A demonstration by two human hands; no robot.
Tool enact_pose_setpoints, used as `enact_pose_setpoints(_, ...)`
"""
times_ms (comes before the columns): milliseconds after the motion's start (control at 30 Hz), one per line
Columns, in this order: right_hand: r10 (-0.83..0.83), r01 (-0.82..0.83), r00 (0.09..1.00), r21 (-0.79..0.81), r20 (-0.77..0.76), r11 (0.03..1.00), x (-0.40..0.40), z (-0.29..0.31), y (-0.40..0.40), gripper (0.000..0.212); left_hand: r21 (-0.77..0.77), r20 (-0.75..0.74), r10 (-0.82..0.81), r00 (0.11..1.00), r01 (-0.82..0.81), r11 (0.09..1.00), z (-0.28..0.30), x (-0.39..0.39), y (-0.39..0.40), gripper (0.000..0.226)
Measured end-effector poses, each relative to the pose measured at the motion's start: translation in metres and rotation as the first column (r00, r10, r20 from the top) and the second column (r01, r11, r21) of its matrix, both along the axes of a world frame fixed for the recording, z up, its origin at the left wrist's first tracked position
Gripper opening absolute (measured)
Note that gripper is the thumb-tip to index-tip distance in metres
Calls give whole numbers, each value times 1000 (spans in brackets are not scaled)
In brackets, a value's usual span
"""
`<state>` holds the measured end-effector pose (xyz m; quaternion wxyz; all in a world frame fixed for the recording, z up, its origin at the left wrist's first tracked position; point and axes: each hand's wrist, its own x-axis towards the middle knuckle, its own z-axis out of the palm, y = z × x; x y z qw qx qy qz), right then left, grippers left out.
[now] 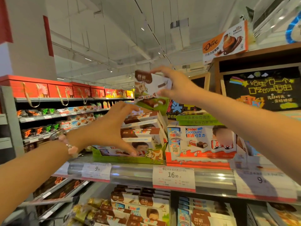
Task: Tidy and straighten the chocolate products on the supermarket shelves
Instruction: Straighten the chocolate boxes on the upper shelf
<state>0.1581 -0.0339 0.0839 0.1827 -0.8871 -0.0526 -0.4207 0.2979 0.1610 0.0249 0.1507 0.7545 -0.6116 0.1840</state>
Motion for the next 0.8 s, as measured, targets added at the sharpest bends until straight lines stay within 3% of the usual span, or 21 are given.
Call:
enact_pose_setpoints(67, -33, 32, 999, -35, -37, 999, 8, -9, -3, 61, 39, 107, -14, 994, 10, 999, -3, 2, -6, 116)
enact_pose_setpoints(133, -32, 28, 993, -38, -113, 999, 15, -15, -8, 61, 56, 134, -33, 990, 26, 998, -4, 3, -10, 111)
enact_pose_setpoints(433, 44, -44, 912, 11, -409, 999, 39, -7, -18, 43, 19, 95, -102, 990, 100, 995, -9, 13, -9, 102)
enact_pose_setpoints(600, -54, 18, 918, -96, -392, 995, 55, -13, -21, 42, 21, 70, -112, 991, 111, 994, -8, 13, -7, 103)
enact_pose_setpoints(800, -42, 19, 904, -57, -426, 998, 54, -14, -17, 46, 27, 67, -120, 990, 119, 993, -10, 10, -6, 101)
